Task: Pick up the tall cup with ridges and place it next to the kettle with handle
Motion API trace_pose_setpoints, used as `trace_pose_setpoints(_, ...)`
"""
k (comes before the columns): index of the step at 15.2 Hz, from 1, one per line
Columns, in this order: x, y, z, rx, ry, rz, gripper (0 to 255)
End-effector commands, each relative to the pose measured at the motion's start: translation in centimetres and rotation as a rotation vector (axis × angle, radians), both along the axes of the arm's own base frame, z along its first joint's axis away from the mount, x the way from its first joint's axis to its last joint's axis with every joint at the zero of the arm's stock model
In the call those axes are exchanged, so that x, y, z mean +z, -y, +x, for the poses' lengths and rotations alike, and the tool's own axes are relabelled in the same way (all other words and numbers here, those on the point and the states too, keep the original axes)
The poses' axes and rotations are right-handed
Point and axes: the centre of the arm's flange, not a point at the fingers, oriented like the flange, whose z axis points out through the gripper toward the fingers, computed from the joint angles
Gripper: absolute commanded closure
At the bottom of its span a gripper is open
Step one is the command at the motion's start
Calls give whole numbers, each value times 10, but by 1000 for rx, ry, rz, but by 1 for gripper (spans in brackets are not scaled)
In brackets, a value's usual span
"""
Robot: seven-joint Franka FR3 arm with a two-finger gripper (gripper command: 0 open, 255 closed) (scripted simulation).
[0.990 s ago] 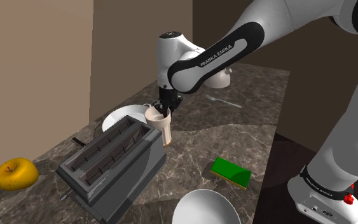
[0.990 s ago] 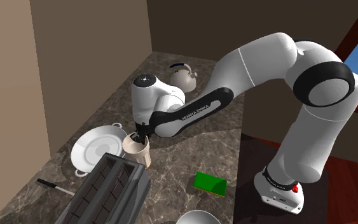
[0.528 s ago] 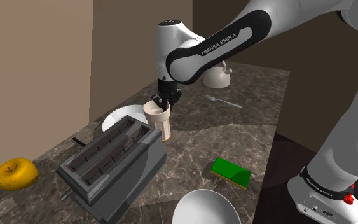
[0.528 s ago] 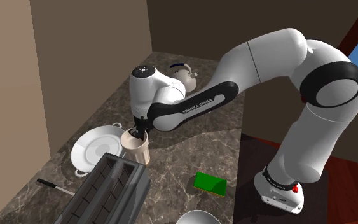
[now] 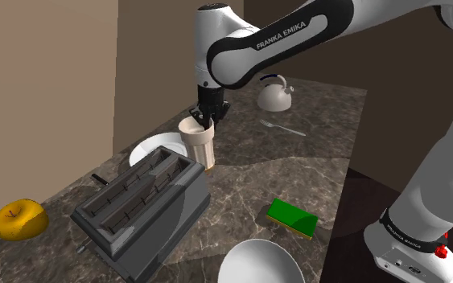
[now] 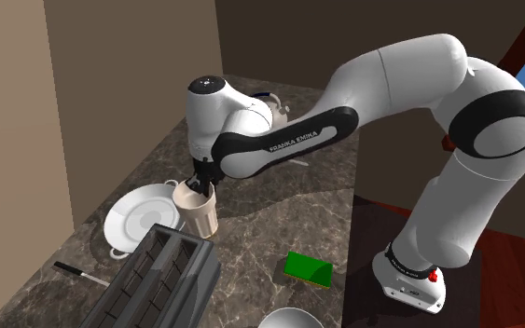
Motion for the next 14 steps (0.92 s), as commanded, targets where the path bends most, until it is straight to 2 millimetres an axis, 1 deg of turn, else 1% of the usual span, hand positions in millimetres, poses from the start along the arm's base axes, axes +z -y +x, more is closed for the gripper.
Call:
trace_pose_setpoints(1, 12, 0, 0, 0, 1, 0, 255)
trace_pose_setpoints(14, 81, 0, 0, 0, 1, 0, 255)
